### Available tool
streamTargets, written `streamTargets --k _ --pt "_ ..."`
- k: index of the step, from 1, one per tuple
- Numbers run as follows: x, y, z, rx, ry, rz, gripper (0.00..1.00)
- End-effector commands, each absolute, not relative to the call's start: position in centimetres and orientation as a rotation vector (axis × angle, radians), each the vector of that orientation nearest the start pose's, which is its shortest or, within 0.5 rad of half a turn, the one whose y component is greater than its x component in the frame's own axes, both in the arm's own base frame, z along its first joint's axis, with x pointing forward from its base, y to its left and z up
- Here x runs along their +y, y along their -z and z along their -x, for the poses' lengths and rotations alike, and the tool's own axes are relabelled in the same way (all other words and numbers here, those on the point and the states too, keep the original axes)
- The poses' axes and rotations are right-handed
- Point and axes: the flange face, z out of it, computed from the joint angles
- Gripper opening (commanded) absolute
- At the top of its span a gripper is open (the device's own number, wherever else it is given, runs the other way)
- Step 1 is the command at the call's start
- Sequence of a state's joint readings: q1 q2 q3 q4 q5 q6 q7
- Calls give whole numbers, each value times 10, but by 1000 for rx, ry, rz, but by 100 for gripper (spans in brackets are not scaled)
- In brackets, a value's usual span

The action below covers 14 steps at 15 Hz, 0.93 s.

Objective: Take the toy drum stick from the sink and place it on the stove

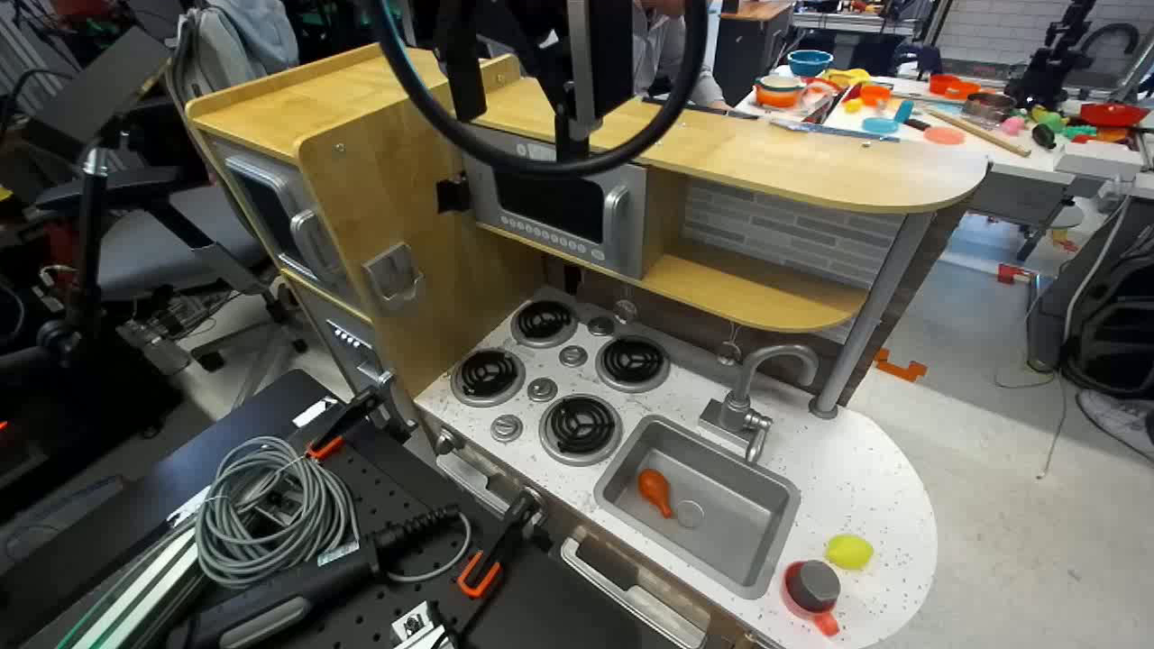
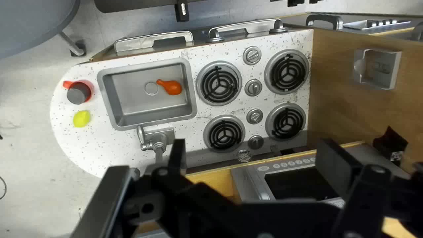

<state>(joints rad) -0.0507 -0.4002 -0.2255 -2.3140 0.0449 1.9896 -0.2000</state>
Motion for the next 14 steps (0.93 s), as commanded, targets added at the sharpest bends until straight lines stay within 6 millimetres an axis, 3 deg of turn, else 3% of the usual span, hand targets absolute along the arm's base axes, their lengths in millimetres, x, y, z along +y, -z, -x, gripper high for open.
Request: streamTargets --k 1,11,14 --pt "-124 -501 -422 119 141 3025 100" --pt "-124 -501 -422 119 142 3025 100" --pt "-131 -479 -430 109 107 3048 100"
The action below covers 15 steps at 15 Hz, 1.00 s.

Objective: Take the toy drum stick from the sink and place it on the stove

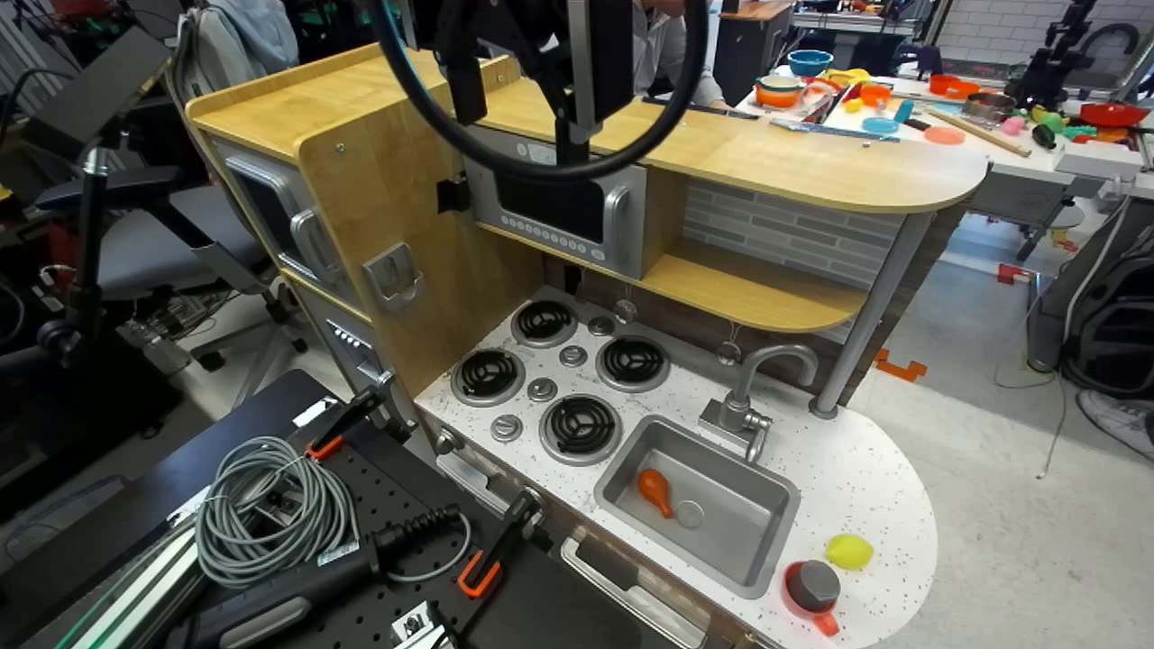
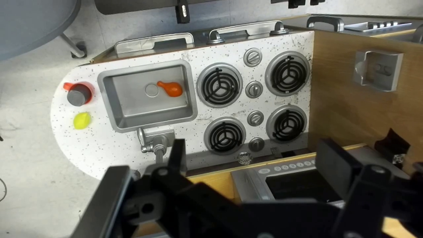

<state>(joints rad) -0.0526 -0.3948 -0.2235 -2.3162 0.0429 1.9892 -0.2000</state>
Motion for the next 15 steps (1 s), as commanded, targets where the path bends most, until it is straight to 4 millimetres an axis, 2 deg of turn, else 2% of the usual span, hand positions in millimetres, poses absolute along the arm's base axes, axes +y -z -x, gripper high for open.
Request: streamTargets --k 1,5,9,12,15 --pt "-134 -468 -433 113 80 3045 100" --pt "-155 -412 -455 92 -29 3042 100" --pt "-178 -356 -485 51 -11 3093 100" --pt "-193 -305 -506 -26 43 3132 100" --pt "-198 -240 -511 -157 46 3122 100"
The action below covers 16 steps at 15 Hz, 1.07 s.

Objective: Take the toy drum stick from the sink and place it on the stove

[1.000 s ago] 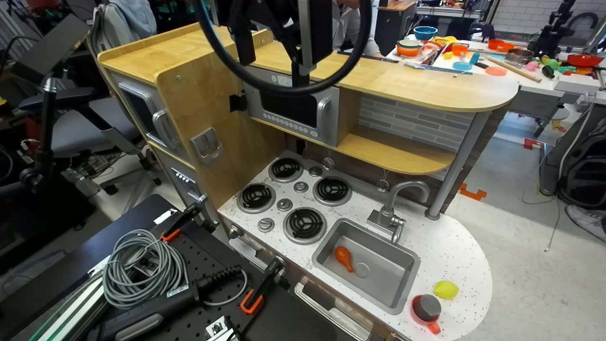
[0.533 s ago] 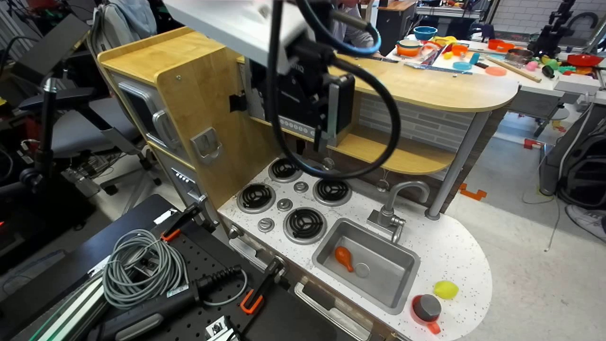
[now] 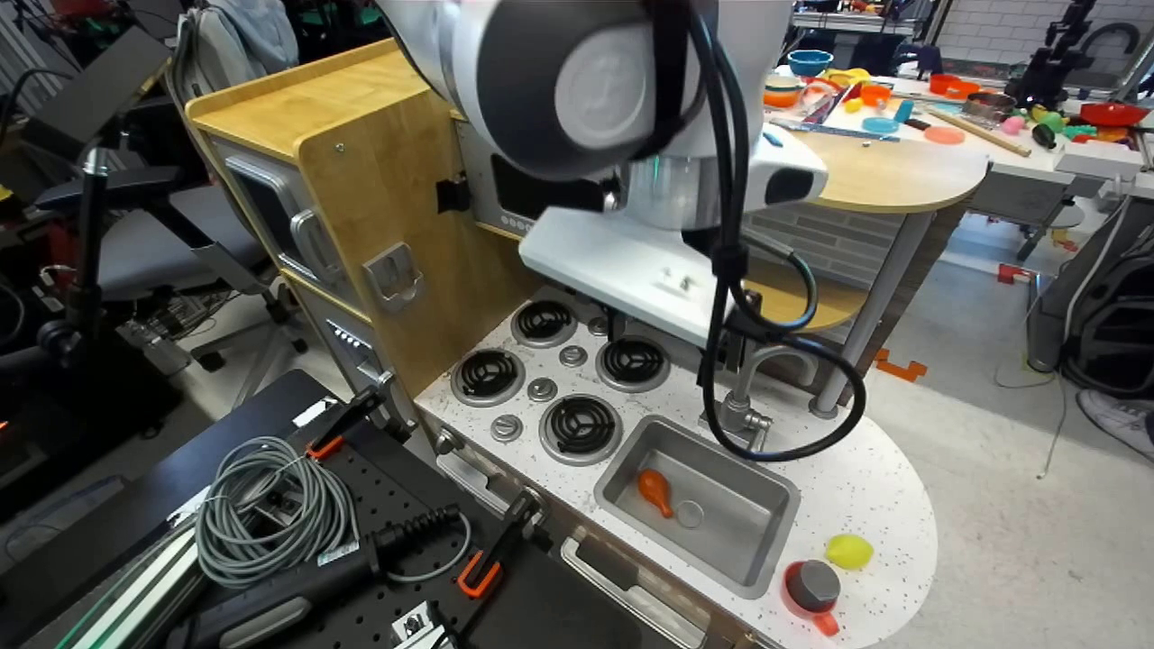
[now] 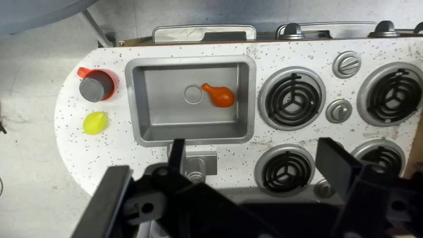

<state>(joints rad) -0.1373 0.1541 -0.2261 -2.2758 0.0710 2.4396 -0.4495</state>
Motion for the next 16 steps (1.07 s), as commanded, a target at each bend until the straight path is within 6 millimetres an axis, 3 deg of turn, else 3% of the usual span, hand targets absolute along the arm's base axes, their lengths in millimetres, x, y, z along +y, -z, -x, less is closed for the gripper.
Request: streamTargets --k 1,5,8,16 --pt "-199 -213 -512 -196 29 3110 100" --pt "-210 -129 -516 -319 -59 3134 100" --pt "-218 -82 -521 -402 -157 3147 100" --pt "-231 -4 -540 -700 -327 3167 100"
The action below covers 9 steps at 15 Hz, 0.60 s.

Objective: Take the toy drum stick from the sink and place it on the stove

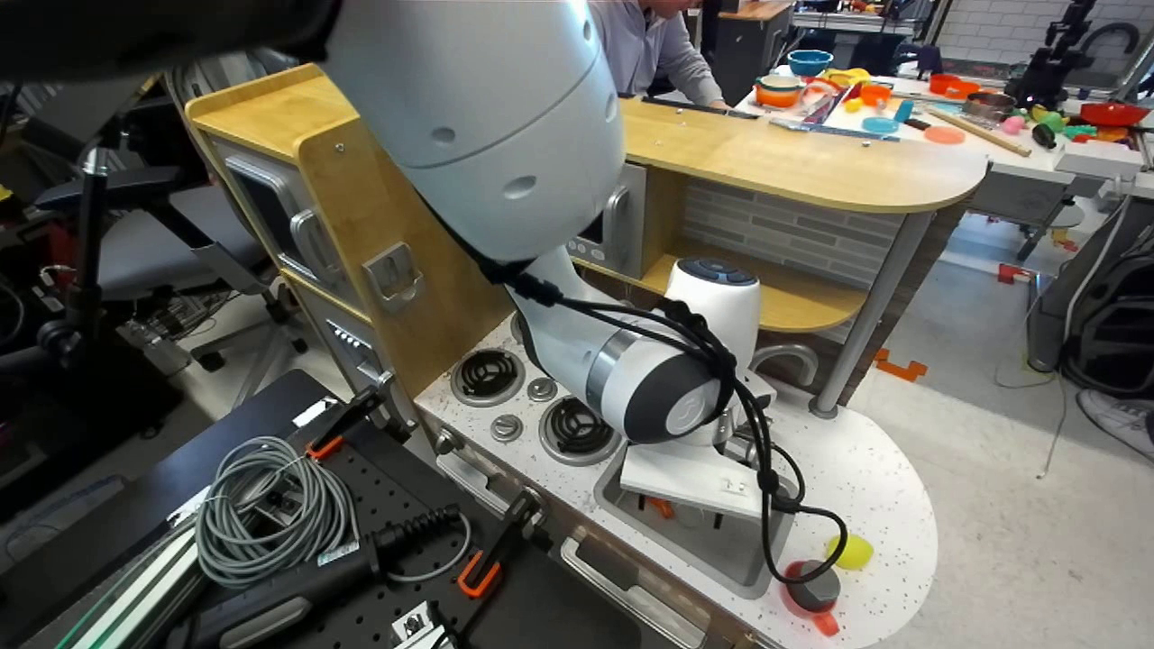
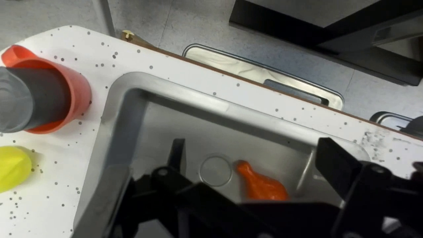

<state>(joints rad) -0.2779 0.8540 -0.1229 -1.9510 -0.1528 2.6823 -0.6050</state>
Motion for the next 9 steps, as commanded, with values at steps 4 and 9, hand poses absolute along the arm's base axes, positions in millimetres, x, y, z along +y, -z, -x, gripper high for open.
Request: streamTargets --k 4,9 --pt "-230 29 -550 -784 -361 3165 100" --pt "-220 57 -562 -915 -382 3148 100"
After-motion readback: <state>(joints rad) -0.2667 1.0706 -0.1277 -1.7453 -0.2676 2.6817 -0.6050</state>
